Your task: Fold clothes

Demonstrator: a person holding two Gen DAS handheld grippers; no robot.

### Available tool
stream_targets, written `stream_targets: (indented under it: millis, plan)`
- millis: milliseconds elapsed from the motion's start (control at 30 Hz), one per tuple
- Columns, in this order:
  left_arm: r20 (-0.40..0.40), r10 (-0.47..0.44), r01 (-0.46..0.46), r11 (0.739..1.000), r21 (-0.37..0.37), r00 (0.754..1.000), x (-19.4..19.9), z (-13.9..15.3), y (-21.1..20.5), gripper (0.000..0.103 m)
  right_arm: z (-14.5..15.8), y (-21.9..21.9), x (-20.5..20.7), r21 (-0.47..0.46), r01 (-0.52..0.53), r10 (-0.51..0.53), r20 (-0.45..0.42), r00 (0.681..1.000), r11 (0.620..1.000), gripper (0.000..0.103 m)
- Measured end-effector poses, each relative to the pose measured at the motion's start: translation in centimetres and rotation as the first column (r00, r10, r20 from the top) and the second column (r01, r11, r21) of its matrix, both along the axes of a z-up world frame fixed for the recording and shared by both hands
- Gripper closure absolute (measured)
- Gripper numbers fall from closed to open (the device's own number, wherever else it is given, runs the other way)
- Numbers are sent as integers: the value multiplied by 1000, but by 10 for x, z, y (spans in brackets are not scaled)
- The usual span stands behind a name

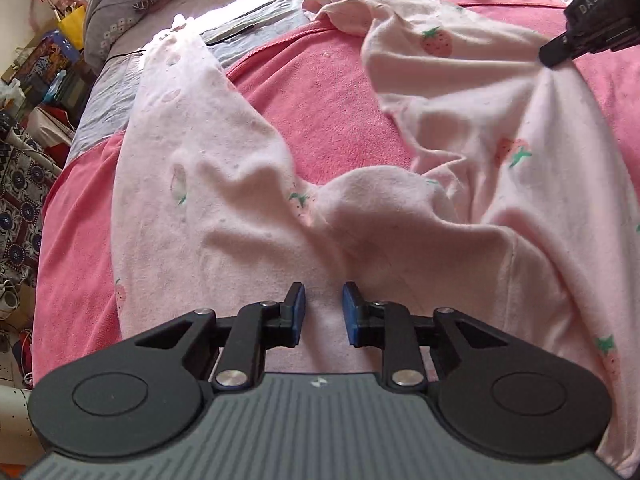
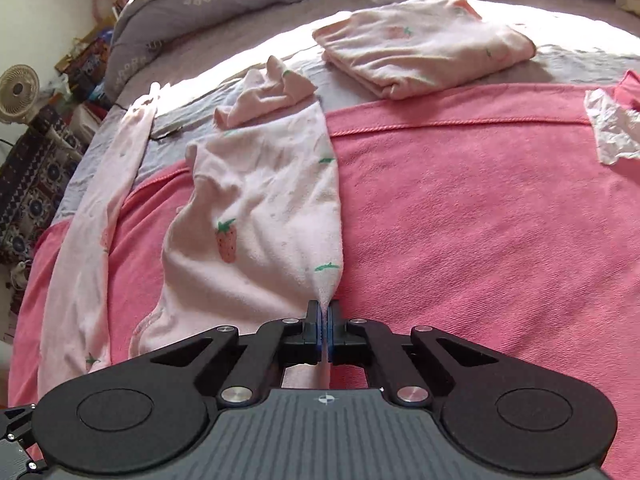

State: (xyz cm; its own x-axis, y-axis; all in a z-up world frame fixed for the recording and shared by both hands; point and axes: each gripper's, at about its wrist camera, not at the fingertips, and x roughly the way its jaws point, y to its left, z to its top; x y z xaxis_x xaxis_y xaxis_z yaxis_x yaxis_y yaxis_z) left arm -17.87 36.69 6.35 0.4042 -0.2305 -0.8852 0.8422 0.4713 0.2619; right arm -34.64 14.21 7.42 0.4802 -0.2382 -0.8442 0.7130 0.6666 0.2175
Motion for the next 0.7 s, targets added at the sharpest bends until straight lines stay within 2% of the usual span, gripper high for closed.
stream_targets:
  millis: [33,133,200,233,267,333,400,467,500,533,600,667,700]
  plan:
    - [1,1,-1,1000,2,1000,0,0,0,67,4,2,-6,-64,10,-12,-24,1000,998,99]
    - [4,3,-3,1000,6,1000,0,0,-1,67,-6,0,-17,-135,28,-45,-129,991,991,98]
    - [10,2,-2,1000,12,1000,-1,0,-2,67,-23,-3,-21,-125,30,-55,-199,978,992,96]
    - [14,1,-2,1000,14,1000,-1,1,-2,66,-30,-2,-23,-116,25,-51,-229,972,993,91]
    - [17,4,-4,1000,13,1000,-1,3,-2,65,-30,-1,-23,-132,15,-46,-237,970,991,89]
    - [19,10,-10,1000,5,1000,-2,10,0,65,-24,3,-21,-180,-10,-35,-244,969,984,73]
    - [20,14,-14,1000,-18,1000,-6,21,9,65,-10,11,-20,-270,-52,-14,-237,971,961,67]
    - [3,16,-16,999,-42,1000,-13,31,20,66,4,20,-18,-331,-147,84,-198,977,932,67]
    - [-10,14,-15,998,-53,1000,-18,36,26,66,13,26,-11,-336,-240,192,-171,966,911,67]
    - [-25,5,-6,998,-63,1000,-24,39,31,66,18,35,-3,-335,-338,299,-164,940,879,66]
    - [-55,-25,21,998,-66,998,-37,42,35,66,24,54,15,-333,-518,494,-161,854,788,65]
    - [-76,-51,47,998,-53,996,-50,38,34,66,24,82,39,-325,-685,676,-160,719,652,63]
    - [-85,-61,58,998,-41,994,-55,34,32,65,22,91,49,-301,-742,736,-157,659,599,59]
